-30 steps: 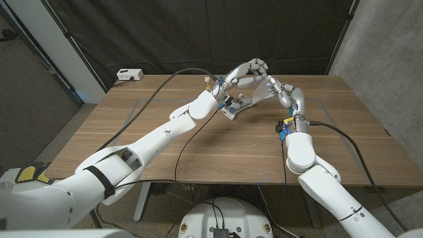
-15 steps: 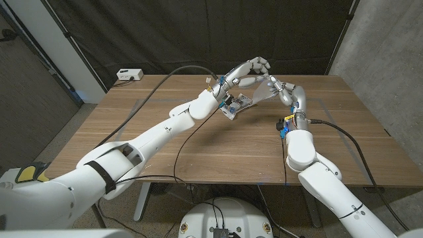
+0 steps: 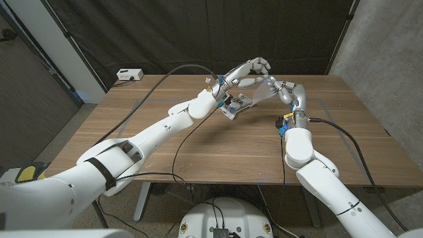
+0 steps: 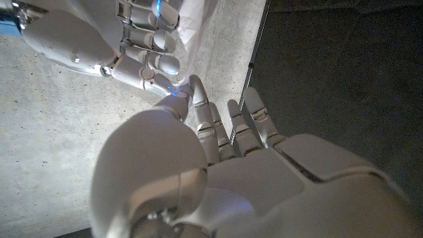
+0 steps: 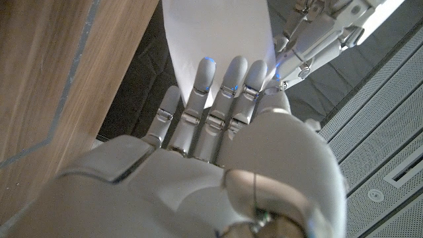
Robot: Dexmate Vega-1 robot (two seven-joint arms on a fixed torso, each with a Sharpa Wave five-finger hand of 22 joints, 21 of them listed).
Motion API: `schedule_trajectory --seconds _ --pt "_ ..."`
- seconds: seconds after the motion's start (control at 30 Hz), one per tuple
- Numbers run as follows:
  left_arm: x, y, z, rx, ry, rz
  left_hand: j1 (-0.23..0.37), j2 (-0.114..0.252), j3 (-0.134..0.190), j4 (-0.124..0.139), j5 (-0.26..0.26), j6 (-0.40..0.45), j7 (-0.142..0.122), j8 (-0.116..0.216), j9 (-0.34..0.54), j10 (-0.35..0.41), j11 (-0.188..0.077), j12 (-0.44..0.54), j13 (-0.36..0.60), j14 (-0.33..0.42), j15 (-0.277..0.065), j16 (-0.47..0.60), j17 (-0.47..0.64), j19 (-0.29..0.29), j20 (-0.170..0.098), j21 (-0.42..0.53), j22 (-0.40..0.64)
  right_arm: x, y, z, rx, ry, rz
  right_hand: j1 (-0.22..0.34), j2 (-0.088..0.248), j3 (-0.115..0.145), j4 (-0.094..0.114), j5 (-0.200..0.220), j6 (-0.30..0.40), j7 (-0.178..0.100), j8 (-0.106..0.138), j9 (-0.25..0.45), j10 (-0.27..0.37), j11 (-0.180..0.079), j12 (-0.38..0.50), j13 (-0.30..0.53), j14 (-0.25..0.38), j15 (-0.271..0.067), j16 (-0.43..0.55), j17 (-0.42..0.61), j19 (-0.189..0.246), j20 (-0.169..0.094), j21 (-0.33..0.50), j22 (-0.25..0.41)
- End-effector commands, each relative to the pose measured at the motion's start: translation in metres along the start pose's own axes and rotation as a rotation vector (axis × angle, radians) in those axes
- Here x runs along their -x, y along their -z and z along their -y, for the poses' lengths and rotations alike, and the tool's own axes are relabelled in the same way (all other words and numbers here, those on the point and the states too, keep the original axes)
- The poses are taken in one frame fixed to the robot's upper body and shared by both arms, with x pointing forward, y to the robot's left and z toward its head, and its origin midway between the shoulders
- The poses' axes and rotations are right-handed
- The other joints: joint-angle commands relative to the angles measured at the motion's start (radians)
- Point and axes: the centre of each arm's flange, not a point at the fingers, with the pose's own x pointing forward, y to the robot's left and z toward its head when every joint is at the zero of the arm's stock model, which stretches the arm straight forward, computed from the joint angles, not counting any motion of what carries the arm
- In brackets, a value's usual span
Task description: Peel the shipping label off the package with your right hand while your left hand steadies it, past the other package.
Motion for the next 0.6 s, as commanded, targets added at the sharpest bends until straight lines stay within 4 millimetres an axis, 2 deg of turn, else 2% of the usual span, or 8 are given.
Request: schedule_trajectory --seconds 0.03,0.1,0.17,0.27,0.47,0.6 --pt "-0.003 0.003 0.002 -0.008 -0.028 0.01 0.004 0.01 0.013 -0.009 0.003 0.042 -0.036 0.047 0.003 0.049 -0.042 -0.003 0.001 0.012 -0.075 -0.003 0.003 -0.002 -0.007 0.0 0.002 -0.006 -0.001 -0.002 -0.034 -0.05 0.02 0.045 0.002 0.023 -0.017 -0.002 0.024 0.0 0.002 -0.006 0.019 -0.009 0.011 0.001 0.011 -0.102 0.019 0.005 0.006 -0.003 0.005 0.021" --pt "-0.003 0.004 0.003 -0.008 -0.036 0.005 0.004 0.01 0.013 -0.009 0.003 0.041 -0.036 0.047 0.003 0.051 -0.042 -0.003 0.0 0.013 -0.075 -0.003 0.003 -0.002 -0.007 0.0 0.001 -0.007 -0.001 -0.002 -0.031 -0.058 0.049 0.073 0.009 0.042 -0.02 0.003 0.045 0.0 0.002 -0.014 0.045 -0.011 0.021 -0.003 0.022 -0.109 0.034 0.009 0.009 -0.008 0.006 0.035" --pt "-0.003 0.006 0.003 -0.001 -0.037 0.001 0.003 0.01 0.013 -0.009 0.004 0.041 -0.037 0.048 0.002 0.052 -0.043 -0.004 -0.001 0.013 -0.075 -0.004 0.002 -0.001 -0.007 0.0 0.0 -0.008 0.0 -0.003 -0.031 -0.058 0.062 0.111 0.017 0.07 -0.021 0.014 0.071 -0.01 0.004 -0.018 0.065 -0.028 0.037 0.006 0.03 -0.129 0.061 0.032 0.018 -0.021 0.007 0.058" --pt "-0.004 0.008 0.003 0.015 -0.035 -0.006 0.002 0.01 0.012 -0.009 0.004 0.04 -0.035 0.049 0.003 0.051 -0.042 -0.004 0.0 0.014 -0.075 -0.004 0.002 0.0 -0.006 0.0 -0.001 -0.009 0.0 -0.004 -0.009 -0.043 0.115 0.138 0.015 0.09 -0.022 0.021 0.077 0.002 0.003 -0.015 0.073 -0.027 0.049 0.017 0.028 -0.136 0.077 0.053 0.023 -0.028 0.007 0.079" --pt "-0.005 0.015 0.004 0.109 -0.014 -0.043 0.0 0.011 0.013 -0.009 0.004 0.039 -0.036 0.051 0.004 0.051 -0.038 -0.004 0.001 0.015 -0.074 -0.005 0.001 0.001 -0.006 0.001 -0.002 -0.011 -0.001 -0.006 0.017 -0.009 0.165 0.149 0.013 0.111 -0.012 0.027 0.077 0.012 0.002 -0.007 0.061 -0.03 0.067 0.047 0.01 -0.143 0.1 0.097 0.022 -0.046 0.0 0.104" --pt "-0.007 0.024 0.002 0.229 0.014 -0.098 0.0 0.012 0.013 -0.01 0.003 0.035 -0.032 0.055 0.01 0.049 -0.039 -0.004 0.002 0.015 -0.075 -0.006 0.001 0.0 -0.005 0.001 -0.002 -0.012 0.0 -0.008 0.026 0.008 0.17 0.151 0.014 0.119 -0.009 0.031 0.076 0.019 0.002 -0.003 0.056 -0.029 0.072 0.056 0.002 -0.143 0.106 0.114 0.02 -0.047 -0.002 0.111"
